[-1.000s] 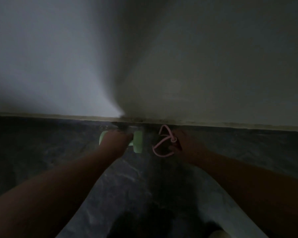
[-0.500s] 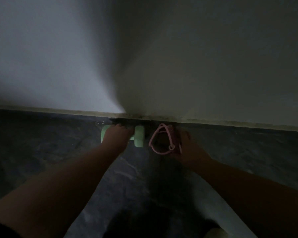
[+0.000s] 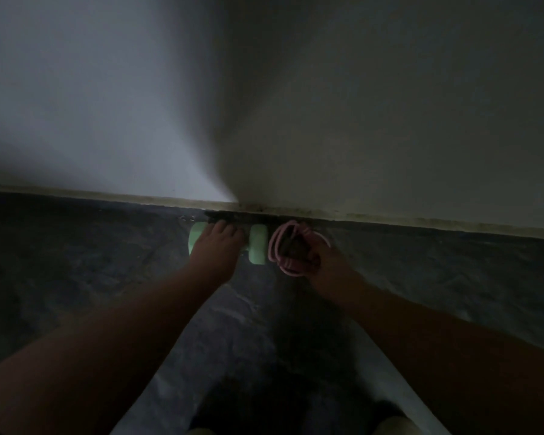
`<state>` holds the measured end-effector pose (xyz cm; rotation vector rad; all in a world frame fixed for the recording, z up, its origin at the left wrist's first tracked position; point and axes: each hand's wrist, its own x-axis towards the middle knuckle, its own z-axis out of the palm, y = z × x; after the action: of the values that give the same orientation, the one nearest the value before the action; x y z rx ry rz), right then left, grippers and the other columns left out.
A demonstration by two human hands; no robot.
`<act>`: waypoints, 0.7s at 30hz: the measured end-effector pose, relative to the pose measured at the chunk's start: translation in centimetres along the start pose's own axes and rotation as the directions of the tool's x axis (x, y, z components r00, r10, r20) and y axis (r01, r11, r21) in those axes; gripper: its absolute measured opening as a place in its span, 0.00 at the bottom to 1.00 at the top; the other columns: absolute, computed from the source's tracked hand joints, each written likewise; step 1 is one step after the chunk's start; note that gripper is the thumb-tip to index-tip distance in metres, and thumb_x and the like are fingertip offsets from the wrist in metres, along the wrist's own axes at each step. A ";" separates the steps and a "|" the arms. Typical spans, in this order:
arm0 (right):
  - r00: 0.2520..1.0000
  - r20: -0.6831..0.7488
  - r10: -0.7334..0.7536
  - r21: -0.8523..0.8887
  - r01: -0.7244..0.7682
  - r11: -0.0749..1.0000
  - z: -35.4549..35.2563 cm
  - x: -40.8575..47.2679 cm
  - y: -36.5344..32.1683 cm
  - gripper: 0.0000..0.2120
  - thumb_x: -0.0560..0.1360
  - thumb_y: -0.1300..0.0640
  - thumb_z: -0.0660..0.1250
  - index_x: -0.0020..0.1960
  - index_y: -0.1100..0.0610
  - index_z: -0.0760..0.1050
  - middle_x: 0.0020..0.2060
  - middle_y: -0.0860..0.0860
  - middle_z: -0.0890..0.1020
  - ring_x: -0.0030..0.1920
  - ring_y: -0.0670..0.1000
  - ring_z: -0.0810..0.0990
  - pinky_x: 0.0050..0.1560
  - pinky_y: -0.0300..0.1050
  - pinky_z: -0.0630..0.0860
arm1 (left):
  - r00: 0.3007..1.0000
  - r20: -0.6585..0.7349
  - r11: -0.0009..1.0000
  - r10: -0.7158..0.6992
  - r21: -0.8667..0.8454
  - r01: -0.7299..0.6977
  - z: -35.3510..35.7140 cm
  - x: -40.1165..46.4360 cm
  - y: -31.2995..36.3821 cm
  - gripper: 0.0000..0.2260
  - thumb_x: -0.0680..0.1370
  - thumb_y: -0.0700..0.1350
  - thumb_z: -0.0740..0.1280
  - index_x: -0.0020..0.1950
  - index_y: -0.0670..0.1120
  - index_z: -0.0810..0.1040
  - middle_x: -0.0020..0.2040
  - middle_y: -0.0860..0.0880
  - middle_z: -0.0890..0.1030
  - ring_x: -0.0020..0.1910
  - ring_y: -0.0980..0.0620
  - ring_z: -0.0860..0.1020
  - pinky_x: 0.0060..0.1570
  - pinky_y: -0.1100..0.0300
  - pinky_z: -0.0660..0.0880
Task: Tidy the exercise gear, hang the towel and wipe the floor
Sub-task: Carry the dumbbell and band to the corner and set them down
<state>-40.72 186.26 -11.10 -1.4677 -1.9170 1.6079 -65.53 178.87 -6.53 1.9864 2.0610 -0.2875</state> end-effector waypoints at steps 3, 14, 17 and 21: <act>1.000 -0.003 0.008 0.182 -0.007 0.983 -0.1 -0.5 -1.7 0.19 0.81 0.55 0.63 0.69 0.61 0.73 0.67 0.63 0.76 0.60 0.57 0.81 0.50 0.51 0.81 | 1.000 -0.021 1.000 0.005 0.015 -0.005 -0.5 -0.6 0.0 0.25 0.73 0.41 0.68 0.70 0.45 0.72 0.66 0.44 0.76 0.68 0.43 0.70 0.72 0.46 0.62; 0.994 0.105 0.018 -0.244 0.008 0.970 -5.0 -10.1 -14.4 0.36 0.74 0.65 0.68 0.77 0.46 0.62 0.68 0.45 0.74 0.63 0.44 0.77 0.62 0.45 0.76 | 0.979 0.132 0.962 -0.155 -0.204 0.180 -14.5 -11.1 3.9 0.26 0.78 0.41 0.61 0.76 0.47 0.62 0.75 0.45 0.67 0.77 0.44 0.59 0.75 0.47 0.55; 0.993 0.116 0.017 -0.262 0.014 0.965 -7.7 -15.6 -23.7 0.33 0.74 0.64 0.63 0.77 0.52 0.62 0.70 0.51 0.73 0.67 0.52 0.75 0.67 0.49 0.72 | 0.966 0.187 0.936 -0.181 -0.268 0.227 -23.3 -16.0 4.3 0.27 0.79 0.42 0.61 0.77 0.48 0.60 0.77 0.46 0.65 0.77 0.45 0.58 0.75 0.47 0.55; 0.994 0.104 -0.045 -0.410 0.084 0.908 -12.2 -23.5 -38.7 0.25 0.73 0.61 0.59 0.70 0.59 0.72 0.65 0.59 0.76 0.64 0.60 0.76 0.63 0.46 0.70 | 0.957 0.195 0.910 -0.216 -0.313 0.270 -37.3 -22.7 3.7 0.28 0.78 0.46 0.62 0.77 0.47 0.60 0.76 0.45 0.65 0.76 0.45 0.60 0.76 0.45 0.57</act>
<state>-41.48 179.25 35.29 -1.4727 -2.4487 1.3115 -63.12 169.55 36.18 1.4623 2.0923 -0.1210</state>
